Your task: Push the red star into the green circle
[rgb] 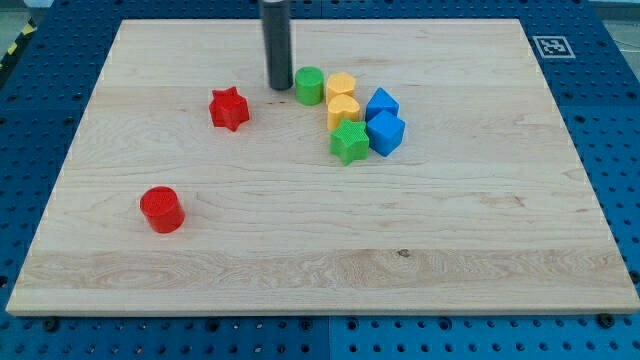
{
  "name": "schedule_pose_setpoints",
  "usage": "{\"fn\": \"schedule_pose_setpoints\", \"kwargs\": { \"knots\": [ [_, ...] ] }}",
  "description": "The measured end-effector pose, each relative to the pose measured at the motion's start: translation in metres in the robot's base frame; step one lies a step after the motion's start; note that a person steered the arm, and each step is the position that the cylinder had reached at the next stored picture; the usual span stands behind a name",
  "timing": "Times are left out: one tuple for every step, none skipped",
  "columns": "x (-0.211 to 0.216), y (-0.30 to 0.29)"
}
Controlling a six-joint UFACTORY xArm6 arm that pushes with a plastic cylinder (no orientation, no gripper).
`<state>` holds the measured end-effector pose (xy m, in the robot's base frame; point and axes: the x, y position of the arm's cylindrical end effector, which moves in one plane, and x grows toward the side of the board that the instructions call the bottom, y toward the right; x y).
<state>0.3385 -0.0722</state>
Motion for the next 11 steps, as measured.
{"fn": "schedule_pose_setpoints", "kwargs": {
  "knots": [
    [0.012, -0.008],
    [0.026, -0.008],
    [0.044, -0.007],
    [0.071, -0.011],
    [0.081, -0.022],
    [0.094, -0.043],
    [0.084, -0.075],
    [0.07, -0.07],
    [0.064, -0.043],
    [0.063, -0.033],
    [0.046, -0.023]
  ]
}}
